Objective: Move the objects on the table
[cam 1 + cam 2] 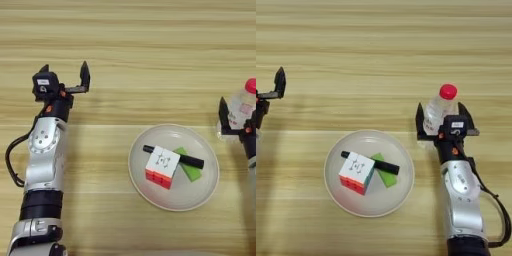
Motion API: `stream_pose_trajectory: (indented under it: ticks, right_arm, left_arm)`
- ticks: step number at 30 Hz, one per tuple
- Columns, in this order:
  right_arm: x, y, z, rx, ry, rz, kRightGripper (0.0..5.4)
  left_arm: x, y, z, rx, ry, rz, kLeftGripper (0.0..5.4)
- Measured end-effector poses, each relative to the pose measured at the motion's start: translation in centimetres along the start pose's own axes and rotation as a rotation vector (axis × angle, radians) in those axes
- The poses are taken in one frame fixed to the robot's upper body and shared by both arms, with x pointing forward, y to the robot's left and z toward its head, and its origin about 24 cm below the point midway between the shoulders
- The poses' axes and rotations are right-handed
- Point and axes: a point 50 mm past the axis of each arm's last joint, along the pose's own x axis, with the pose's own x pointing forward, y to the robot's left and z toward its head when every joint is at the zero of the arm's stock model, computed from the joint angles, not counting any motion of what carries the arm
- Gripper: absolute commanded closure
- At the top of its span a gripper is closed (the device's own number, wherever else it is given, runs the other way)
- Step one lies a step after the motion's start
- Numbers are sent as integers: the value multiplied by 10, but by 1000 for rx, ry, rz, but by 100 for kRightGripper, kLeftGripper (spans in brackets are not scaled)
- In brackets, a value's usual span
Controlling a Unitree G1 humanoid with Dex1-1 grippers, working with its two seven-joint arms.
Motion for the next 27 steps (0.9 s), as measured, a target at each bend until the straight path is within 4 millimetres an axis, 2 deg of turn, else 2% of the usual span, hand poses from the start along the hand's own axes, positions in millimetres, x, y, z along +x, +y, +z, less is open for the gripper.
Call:
stream_pose_trajectory:
  ticks: [10,22,27]
  right_arm:
    - [8,1,37,-18,-118,17,2]
    - [8,3,83,-41,-249,40,2]
    - [7,2,95,-54,-278,48,2]
  left_arm:
    - [0,0,0,-1,-4,0,0]
    - [0,-1,0,0,-6,0,0]
    - [0,-1,0,0,-6,-1,0]
